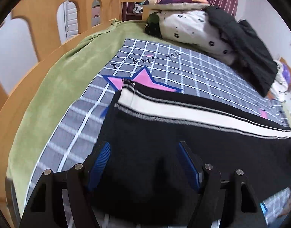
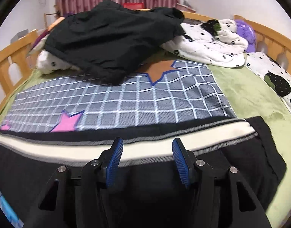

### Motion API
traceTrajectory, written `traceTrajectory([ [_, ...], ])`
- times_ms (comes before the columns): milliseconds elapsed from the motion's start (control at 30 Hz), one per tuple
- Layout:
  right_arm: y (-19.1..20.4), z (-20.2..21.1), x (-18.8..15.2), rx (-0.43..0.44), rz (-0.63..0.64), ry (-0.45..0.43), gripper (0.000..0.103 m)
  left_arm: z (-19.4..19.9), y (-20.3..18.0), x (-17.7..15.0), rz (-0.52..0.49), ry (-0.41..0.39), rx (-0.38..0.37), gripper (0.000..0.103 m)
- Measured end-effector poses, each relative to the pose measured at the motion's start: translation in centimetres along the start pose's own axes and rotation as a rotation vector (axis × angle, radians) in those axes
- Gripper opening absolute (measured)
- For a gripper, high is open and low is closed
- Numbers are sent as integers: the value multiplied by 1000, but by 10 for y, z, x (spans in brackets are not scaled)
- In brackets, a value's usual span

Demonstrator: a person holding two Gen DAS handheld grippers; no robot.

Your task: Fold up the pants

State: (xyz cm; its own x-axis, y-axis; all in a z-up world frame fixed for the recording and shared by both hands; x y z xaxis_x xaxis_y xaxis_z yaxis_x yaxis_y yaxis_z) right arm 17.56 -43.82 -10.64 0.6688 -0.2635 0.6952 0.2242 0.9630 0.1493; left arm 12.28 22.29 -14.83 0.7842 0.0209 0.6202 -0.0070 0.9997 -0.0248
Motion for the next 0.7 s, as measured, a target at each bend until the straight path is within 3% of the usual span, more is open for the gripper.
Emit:
traceTrajectory([
  [133,20,57,-4,-20,30,-56,53,28,8,-28,33,10,-2,71],
  [300,63,111,-6,172,-70,-43,53,43,22,-77,136,34,-111,70],
  [433,113,130,-7,237,-61,-68,59,39,23,-109,166,40,-172,69],
  [600,168,128,-10,280,-43,-11,59,43,40,-101,227,-66,-186,68],
  [700,192,120,-22,312,-24,38,59,30,48,-84,197,-42,-124,62],
])
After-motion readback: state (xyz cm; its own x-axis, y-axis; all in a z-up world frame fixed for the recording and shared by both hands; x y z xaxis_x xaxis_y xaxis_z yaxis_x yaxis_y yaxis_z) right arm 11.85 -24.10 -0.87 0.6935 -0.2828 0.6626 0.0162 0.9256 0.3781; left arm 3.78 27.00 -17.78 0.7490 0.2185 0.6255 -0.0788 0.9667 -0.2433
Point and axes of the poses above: each gripper's, at about its wrist camera, not at the fingertips, and z roughly against the way its jaws point, y to its left, x to its top, the point moved 5 cm from there along -z, roughly the way its jaws point, and after that the axes turned 9 degrees about -z, right-handed, at the moved point
